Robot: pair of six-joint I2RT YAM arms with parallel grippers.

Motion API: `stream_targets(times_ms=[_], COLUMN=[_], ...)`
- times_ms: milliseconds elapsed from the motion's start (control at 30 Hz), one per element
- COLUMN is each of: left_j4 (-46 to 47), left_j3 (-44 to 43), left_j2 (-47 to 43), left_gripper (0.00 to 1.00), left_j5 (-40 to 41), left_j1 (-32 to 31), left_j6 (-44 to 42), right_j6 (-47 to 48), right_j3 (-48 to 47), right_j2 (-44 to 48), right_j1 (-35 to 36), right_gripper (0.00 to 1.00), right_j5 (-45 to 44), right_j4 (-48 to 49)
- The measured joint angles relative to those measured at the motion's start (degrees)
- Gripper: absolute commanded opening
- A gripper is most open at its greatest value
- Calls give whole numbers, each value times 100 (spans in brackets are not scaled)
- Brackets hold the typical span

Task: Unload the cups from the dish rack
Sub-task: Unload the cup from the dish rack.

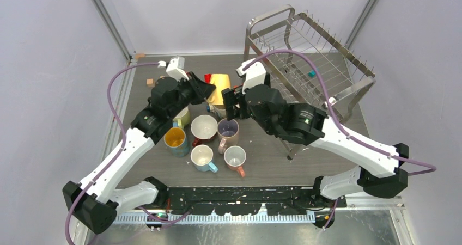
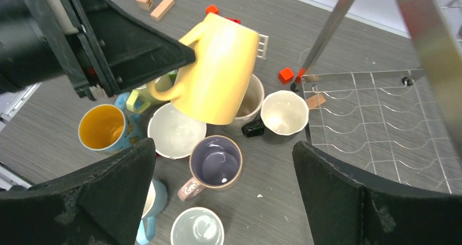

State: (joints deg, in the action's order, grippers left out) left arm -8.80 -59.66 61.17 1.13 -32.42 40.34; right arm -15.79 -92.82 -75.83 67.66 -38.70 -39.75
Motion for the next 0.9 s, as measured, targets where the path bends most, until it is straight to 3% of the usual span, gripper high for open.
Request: stream_targets(times_ms=[533,900], left_j4=[-717,-883], left_j3=[-710,-992], left_j2=[-120,-109], left_gripper=[0,0], left_j5=[-1261,-1672], left_j1=[1027,1121], left_j6=[1180,1567], right_j6=[1027,2236], right_j3=[1434,1991], right_j2=[-101,-81], right_j1=[-33,-22], right_gripper=[99,83], right_j5=[435,-177], right_j4=[1729,3254])
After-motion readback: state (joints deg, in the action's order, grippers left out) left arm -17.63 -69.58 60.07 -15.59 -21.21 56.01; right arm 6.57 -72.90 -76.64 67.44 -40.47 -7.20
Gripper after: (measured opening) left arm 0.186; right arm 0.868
